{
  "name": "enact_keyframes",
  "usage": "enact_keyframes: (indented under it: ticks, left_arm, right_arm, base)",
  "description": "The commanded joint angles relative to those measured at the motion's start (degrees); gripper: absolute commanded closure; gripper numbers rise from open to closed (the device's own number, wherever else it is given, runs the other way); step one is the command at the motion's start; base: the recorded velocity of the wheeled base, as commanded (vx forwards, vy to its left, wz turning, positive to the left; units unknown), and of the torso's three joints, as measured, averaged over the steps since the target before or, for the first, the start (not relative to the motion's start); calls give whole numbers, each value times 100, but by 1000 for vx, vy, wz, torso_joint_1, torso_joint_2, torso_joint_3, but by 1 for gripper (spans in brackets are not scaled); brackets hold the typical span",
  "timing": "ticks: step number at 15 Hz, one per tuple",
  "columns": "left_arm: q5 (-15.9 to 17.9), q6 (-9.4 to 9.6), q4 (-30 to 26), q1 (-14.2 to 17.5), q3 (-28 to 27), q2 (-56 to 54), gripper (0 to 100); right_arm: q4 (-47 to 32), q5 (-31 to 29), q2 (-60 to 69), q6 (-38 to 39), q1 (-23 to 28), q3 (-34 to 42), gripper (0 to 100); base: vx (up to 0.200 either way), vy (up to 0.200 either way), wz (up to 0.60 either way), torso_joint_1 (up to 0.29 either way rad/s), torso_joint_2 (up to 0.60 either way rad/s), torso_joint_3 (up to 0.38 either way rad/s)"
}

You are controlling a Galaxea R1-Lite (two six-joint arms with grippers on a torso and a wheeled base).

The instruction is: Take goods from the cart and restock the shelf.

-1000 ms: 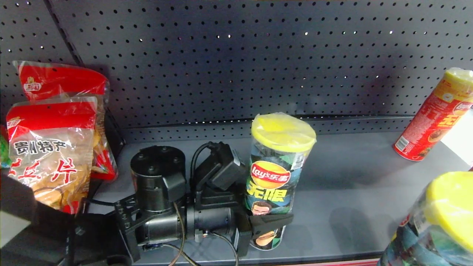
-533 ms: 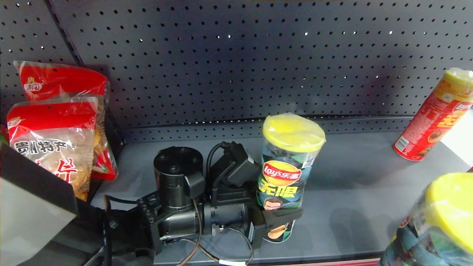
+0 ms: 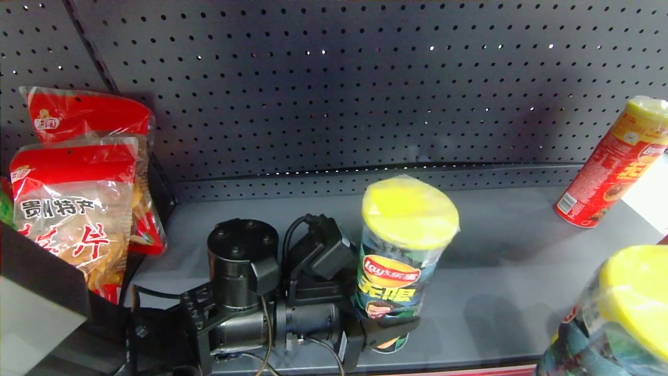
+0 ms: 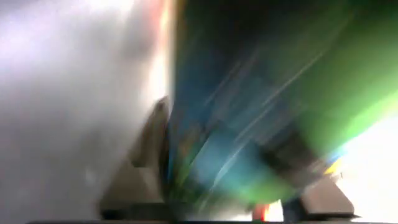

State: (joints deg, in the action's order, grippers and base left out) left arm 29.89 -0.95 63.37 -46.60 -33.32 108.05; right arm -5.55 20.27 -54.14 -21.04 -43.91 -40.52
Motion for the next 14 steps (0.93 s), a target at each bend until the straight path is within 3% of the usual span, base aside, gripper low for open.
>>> enact_keyframes:
  ticks: [1, 8, 14]
  left_arm:
    - [-1, 16, 79, 20, 9, -3, 0]
    - [-10, 16, 79, 37, 106, -319, 0]
    - [43, 25, 62, 275, 1205, -1725, 0]
  right_arm:
    - [1, 3, -27, 4, -3, 0, 100]
    - [27, -15, -88, -5, -12, -87, 100]
    - [36, -15, -150, 4, 5, -114, 100]
  base:
    - [0, 0, 0, 0, 0, 0]
    - [0, 0, 0, 0, 0, 0]
    - [0, 0, 0, 0, 0, 0]
